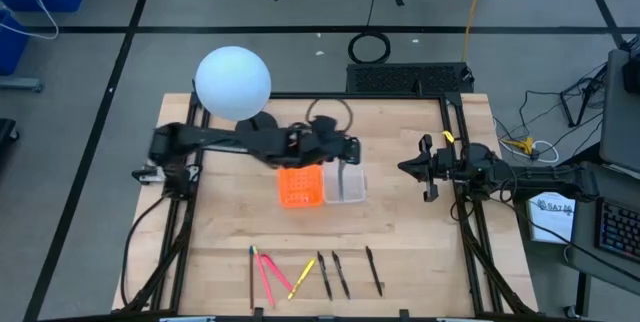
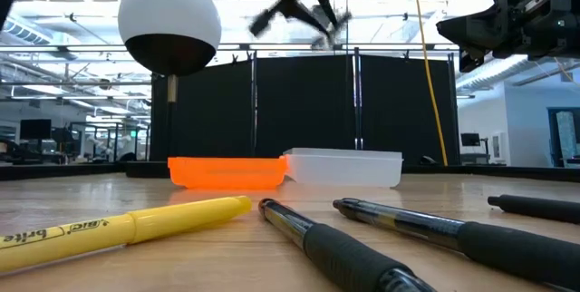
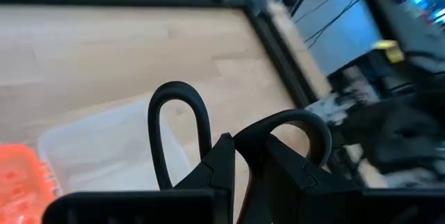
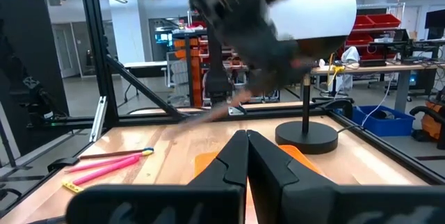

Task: Pick & place school supplies into a supply box
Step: Put the black scissors into the orange supply box

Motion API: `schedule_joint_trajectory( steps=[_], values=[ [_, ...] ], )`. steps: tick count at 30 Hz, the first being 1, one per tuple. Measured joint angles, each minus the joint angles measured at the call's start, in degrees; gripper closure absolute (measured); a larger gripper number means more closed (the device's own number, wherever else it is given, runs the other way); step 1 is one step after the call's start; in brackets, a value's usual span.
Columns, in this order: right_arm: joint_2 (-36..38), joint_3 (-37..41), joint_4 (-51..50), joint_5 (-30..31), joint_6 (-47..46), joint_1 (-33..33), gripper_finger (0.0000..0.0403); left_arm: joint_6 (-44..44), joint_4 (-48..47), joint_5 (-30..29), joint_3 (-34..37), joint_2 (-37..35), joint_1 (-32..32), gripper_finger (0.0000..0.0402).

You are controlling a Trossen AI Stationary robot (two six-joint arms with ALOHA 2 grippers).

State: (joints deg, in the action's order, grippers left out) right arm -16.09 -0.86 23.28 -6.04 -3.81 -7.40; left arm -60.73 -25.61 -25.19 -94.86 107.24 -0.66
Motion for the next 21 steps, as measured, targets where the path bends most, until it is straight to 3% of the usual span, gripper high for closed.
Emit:
schedule_joint_trajectory(
  steps=[10,21],
  values=[
    [0.0,0.0,0.1,0.0,0.0,0.0,0.0403,-5.5,-0.1,5.7,-4.4,11.9,-3.7,0.035],
    [0.0,0.0,0.0,0.0,0.0,0.0,0.0403,-10.0,-9.1,4.2,-4.5,13.4,-5.9,0.035]
  ],
)
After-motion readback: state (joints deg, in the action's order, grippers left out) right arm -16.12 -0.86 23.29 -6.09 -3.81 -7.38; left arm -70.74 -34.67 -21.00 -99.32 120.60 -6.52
